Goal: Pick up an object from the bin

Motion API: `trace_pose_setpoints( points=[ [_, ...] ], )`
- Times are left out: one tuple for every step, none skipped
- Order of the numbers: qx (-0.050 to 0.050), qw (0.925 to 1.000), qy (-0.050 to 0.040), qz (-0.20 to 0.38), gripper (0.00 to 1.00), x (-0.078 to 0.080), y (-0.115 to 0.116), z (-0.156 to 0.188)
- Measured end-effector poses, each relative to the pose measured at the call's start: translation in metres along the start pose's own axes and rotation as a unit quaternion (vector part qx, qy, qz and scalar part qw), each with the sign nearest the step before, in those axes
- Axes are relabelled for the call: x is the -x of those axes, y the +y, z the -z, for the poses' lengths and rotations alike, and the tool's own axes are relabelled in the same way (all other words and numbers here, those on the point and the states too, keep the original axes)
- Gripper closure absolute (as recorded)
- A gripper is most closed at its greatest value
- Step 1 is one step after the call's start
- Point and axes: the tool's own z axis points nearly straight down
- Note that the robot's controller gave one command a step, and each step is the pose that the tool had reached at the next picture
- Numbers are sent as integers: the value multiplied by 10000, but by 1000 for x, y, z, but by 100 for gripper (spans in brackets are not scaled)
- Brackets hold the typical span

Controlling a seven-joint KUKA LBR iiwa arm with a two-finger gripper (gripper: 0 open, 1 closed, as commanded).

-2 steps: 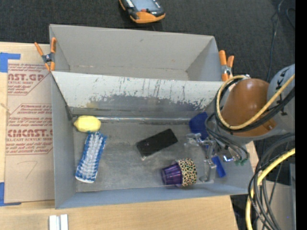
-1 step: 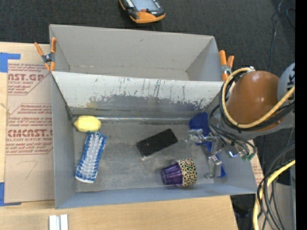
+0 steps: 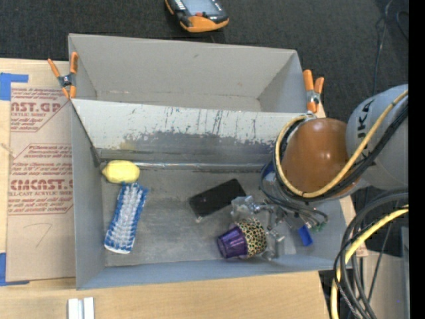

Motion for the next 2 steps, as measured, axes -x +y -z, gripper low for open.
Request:
trace_pose_setpoints(
  points=[
    [-103, 9992, -142, -351, 0, 1, -4, -33],
    [-68, 9999, -98, -123, 100, 4, 5, -32]
  ],
)
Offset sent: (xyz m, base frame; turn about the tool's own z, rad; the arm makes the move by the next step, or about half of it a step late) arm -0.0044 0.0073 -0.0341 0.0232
